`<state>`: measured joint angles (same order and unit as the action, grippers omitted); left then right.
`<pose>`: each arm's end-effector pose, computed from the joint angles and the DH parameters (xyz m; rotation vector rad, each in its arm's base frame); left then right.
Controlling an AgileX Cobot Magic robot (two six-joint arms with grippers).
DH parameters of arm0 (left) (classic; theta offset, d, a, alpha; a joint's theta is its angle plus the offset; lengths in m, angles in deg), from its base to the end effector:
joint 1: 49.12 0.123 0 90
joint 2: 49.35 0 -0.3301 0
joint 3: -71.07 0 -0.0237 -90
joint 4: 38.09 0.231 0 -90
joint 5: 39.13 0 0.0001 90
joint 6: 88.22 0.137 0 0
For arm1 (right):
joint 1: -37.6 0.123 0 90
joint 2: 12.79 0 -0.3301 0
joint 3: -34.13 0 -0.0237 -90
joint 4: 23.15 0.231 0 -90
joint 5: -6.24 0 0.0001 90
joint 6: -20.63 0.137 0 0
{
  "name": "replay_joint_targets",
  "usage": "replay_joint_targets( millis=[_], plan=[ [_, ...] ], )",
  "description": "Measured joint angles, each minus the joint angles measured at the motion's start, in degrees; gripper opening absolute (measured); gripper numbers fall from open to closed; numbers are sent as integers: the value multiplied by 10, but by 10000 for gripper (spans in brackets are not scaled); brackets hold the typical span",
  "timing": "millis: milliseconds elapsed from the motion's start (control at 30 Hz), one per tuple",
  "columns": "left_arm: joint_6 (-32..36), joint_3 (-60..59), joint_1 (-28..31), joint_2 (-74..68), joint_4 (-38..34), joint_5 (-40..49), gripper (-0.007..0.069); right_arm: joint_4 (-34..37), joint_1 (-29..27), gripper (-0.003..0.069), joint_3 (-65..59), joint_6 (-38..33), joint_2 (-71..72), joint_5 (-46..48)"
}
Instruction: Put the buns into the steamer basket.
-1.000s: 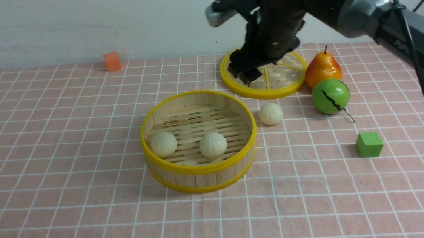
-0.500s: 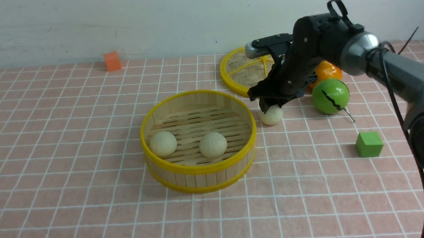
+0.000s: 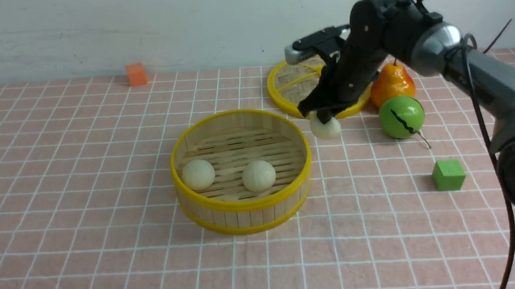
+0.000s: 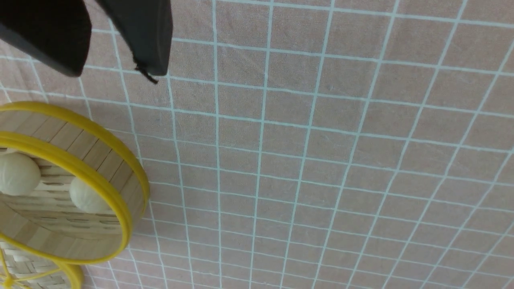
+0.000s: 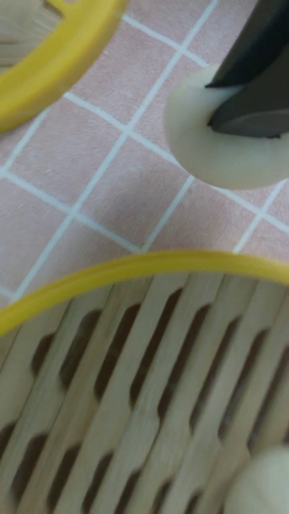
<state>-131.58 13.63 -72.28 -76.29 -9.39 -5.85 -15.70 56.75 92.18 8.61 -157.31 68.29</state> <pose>0.0636 0.0121 0.2643 -0.0953 1.9829 -0.2091 0.5326 0.2016 0.2366 -0.6610 2.5080 0.2166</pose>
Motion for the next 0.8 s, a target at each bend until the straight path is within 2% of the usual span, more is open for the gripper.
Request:
replay_joint_targets(
  millis=[233, 433, 533, 567, 633, 700, 733, 767, 800],
  plan=[
    [0, 0, 0, 0, 0, 0, 219, 48, 75, 13, 41, -64, 24, 6],
    [0, 0, 0, 0, 0, -1, 227, 53, 99, 44, 41, -88, -37, 0],
    [0, 0, 0, 0, 0, -4, 227, 52, 100, 190, 36, -80, -61, -20],
    [0, 0, 0, 0, 0, -4, 227, 52, 100, 202, 35, -79, -61, -21],
    [0, 0, 0, 0, 0, -4, 230, 56, 99, 356, 34, -62, -53, -24],
    [0, 0, 0, 0, 0, -5, 233, 58, 99, 470, 32, -53, -39, -16],
    [0, 0, 0, 0, 0, -5, 234, 58, 99, 509, 31, -51, -30, -10],
    [0, 0, 0, 0, 0, -5, 235, 58, 99, 519, 31, -51, -27, -9],
    [0, 0, 0, 0, 0, -5, 236, 58, 99, 582, 29, -51, 2, 3]
  ],
)
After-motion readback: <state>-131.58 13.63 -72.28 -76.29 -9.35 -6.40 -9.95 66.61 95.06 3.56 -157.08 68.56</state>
